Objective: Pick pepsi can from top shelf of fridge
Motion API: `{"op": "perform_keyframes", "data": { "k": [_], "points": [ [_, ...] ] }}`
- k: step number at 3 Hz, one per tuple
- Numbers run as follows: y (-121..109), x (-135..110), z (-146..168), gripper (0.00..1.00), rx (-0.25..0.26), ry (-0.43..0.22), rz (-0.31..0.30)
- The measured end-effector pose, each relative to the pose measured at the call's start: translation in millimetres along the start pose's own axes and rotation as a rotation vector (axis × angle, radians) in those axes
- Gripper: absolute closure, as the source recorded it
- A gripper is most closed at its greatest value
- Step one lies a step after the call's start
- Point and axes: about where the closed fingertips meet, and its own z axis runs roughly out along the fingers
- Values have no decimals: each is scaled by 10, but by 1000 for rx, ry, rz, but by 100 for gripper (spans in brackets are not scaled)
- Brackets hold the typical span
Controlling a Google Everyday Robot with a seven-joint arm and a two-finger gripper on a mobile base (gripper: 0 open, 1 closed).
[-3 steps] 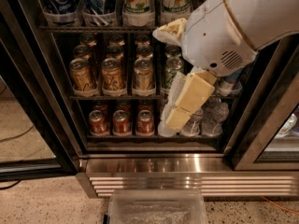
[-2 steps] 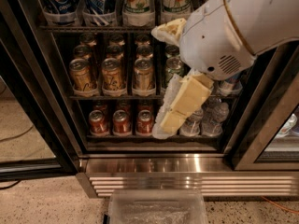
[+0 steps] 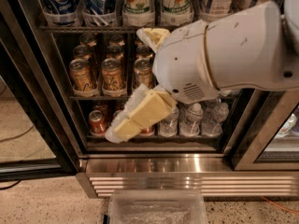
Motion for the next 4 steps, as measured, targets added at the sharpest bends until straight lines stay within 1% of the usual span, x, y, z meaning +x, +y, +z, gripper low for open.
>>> {"op": "perform_keyframes", "data": {
  "k": [1,2,3,4],
  "points": [
    [-232,-35,139,0,104,-109,77],
    [-409,-37,216,0,172,-180,124],
    [-553,-97,255,0,214,-227,119],
    [-640,-227,267,0,234,-260,83]
  ]
}}
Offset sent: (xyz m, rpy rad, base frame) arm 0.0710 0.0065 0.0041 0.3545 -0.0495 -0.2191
